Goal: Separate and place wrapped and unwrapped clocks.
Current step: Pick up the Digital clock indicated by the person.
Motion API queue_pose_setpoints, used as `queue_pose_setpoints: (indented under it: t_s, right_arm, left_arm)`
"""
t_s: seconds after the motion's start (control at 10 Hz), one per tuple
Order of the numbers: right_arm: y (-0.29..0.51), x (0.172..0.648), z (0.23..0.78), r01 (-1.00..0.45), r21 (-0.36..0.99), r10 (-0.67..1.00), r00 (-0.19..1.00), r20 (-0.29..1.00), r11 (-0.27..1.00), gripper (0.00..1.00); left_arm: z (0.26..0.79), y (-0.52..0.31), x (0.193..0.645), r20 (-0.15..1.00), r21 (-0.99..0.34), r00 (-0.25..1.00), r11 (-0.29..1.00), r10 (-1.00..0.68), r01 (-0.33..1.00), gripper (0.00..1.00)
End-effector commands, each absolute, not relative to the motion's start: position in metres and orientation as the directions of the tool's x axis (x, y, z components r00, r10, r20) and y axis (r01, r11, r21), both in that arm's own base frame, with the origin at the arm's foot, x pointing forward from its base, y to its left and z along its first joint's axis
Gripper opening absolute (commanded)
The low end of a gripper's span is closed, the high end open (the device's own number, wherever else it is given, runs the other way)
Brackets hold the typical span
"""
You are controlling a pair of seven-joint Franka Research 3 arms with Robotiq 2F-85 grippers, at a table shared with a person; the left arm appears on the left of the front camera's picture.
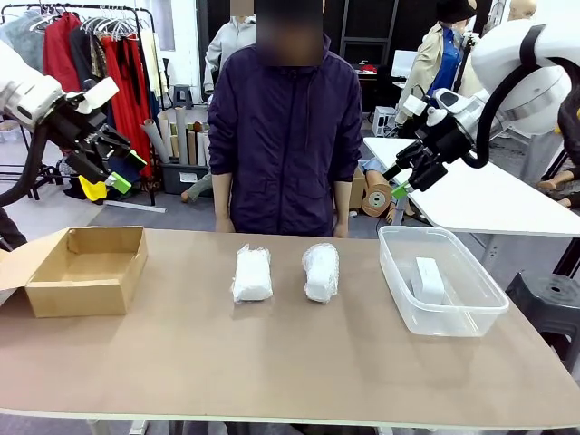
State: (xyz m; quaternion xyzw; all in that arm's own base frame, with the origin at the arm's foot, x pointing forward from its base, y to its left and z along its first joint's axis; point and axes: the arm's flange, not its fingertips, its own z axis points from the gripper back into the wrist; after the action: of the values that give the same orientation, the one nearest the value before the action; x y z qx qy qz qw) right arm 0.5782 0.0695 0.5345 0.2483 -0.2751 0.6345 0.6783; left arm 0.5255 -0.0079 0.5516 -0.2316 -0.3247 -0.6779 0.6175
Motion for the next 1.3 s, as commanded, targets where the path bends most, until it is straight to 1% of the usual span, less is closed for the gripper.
queue_pose_setpoints:
  t_s: [0.0,0.3,0.4,0.5,0.6,0.9,1.0,1.2]
  right_arm:
    - [0.075,0.575,0.538,-0.996,0.038,0.73,0.087,0.678,0.084,1.0]
    - [0.075,0.575,0.538,-0.996,0.038,0.73,0.087,0.678,0.084,1.0]
    - [0.073,0.576,0.534,-0.997,0.016,0.723,0.062,0.688,0.069,1.0]
    - [0.074,0.577,0.532,-1.0,0.028,0.653,0.029,0.756,0.013,1.0]
    - [0.077,0.579,0.53,-1.0,0.014,0.628,0.019,0.778,0.014,1.0]
    - [0.075,0.586,0.529,-1.0,0.02,0.616,0.03,0.787,0.023,1.0]
    - [0.08,0.577,0.529,-0.999,0.035,0.651,0.052,0.758,0.038,1.0]
    - [0.08,0.577,0.529,-0.999,0.035,0.651,0.052,0.758,0.038,1.0]
  left_arm:
    - [0.552,-0.007,0.521,0.714,0.151,-0.128,-0.027,-0.689,0.988,1.0]
    - [0.552,-0.007,0.521,0.714,0.151,-0.128,-0.027,-0.689,0.988,1.0]
    - [0.552,-0.007,0.521,0.714,0.151,-0.128,-0.027,-0.689,0.988,1.0]
    - [0.552,-0.007,0.521,0.714,0.151,-0.128,-0.027,-0.689,0.988,1.0]
    - [0.552,-0.007,0.521,0.714,0.151,-0.128,-0.027,-0.689,0.988,1.0]
    - [0.552,-0.007,0.521,0.714,0.151,-0.128,-0.027,-0.689,0.988,1.0]
    - [0.552,-0.007,0.521,0.714,0.151,-0.128,-0.027,-0.689,0.988,1.0]
    - [0.552,-0.007,0.521,0.714,0.151,-0.128,-0.027,-0.689,0.988,1.0]
